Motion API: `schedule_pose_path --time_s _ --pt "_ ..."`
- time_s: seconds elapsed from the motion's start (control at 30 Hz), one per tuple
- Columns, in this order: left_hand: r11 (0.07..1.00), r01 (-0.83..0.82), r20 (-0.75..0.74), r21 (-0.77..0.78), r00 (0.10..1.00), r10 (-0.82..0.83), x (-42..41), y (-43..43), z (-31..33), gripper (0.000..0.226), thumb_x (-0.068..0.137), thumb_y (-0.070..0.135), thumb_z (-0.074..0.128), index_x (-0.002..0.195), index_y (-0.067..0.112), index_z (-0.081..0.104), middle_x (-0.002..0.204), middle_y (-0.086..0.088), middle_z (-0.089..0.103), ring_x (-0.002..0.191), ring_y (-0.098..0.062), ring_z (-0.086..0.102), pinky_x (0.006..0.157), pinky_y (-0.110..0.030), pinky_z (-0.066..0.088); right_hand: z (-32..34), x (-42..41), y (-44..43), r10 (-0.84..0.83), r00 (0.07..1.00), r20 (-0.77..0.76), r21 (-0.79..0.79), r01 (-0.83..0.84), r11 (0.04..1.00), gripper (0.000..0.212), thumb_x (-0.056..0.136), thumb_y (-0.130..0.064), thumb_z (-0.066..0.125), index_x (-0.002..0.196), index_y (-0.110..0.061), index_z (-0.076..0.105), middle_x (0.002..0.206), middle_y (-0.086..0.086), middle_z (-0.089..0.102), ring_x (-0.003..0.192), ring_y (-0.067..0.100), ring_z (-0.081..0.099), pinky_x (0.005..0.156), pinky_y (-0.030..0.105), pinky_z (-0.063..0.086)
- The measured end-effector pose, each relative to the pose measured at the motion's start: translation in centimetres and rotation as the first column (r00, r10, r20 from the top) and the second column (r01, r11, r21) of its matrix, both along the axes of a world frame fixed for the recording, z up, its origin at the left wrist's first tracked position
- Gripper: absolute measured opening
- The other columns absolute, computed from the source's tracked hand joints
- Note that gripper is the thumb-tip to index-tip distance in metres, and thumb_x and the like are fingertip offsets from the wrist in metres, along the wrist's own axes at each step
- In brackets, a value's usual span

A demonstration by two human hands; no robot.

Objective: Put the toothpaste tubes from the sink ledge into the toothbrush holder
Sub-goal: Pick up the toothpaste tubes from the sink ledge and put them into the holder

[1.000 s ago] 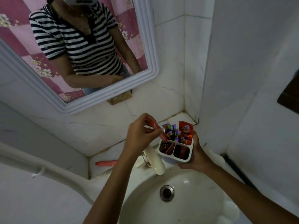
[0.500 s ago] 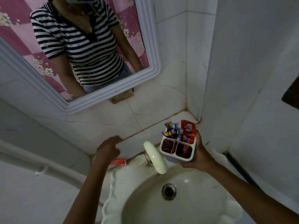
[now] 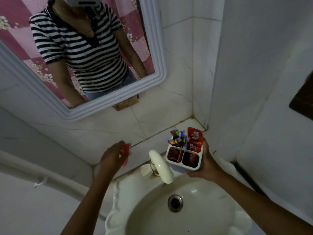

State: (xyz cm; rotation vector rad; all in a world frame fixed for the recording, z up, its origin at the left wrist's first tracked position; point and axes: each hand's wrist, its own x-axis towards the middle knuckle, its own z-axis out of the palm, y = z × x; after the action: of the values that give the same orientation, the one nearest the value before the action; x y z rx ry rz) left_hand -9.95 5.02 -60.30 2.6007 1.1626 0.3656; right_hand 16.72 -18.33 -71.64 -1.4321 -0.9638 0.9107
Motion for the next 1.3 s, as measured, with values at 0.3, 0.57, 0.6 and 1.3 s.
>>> schedule_pose_path --time_s 0.3,0.57,0.6,1.3 --pt "0.884 0.313 0.56 -0.349 0.825 -0.071 10.5 -10.4 9.2 0.024 0.077 0.022 0.082 0.093 0.018 0.064 0.09 0.0 0.074 0.083 -0.013 0.075 0.076 -0.03 0.063 0.4 -0.1 -0.1 0.0 1.0 -0.02 -0.04 -0.001 0.999 0.127 0.057 -0.026 0.107 0.151 -0.064 0.031 0.154 -0.02 0.052 0.145 0.008 0.054 0.106 0.029 0.057" --pt "0.914 0.304 0.286 -0.268 0.931 -0.226 12.4 -12.4 5.9 0.016 0.077 0.029 0.077 0.089 0.022 0.069 0.087 0.005 0.076 0.076 -0.007 0.072 0.071 -0.037 0.061 5.0 -1.3 -0.4 -0.052 0.992 -0.114 -0.172 0.032 0.985 0.061 0.076 -0.069 0.077 0.126 -0.033 0.076 0.128 0.005 0.078 0.12 0.027 0.069 0.091 0.044 0.058" --pt "0.92 0.287 0.276 -0.268 0.937 -0.212 12.2 -12.2 6.0 0.015 0.077 0.03 0.076 0.088 0.023 0.069 0.085 0.006 0.076 0.075 -0.004 0.072 0.07 -0.035 0.061 4.8 -1.3 -0.4 -0.078 0.996 -0.043 -0.149 0.071 0.986 0.057 0.083 -0.057 0.08 0.135 -0.038 0.069 0.135 0.005 0.074 0.124 0.022 0.07 0.092 0.044 0.061" --pt "0.851 0.505 0.762 0.142 0.493 -0.42 9.0 -11.6 36.3 0.029 0.095 0.025 0.057 0.124 0.029 0.058 0.112 0.027 0.069 0.111 0.004 0.063 0.092 -0.024 0.056 42.4 2.2 2.9 -0.497 0.857 0.135 0.796 0.205 0.569 0.132 0.055 -0.035 0.096 0.166 -0.009 0.029 0.155 0.014 0.056 0.138 0.021 0.061 0.099 0.014 0.058"
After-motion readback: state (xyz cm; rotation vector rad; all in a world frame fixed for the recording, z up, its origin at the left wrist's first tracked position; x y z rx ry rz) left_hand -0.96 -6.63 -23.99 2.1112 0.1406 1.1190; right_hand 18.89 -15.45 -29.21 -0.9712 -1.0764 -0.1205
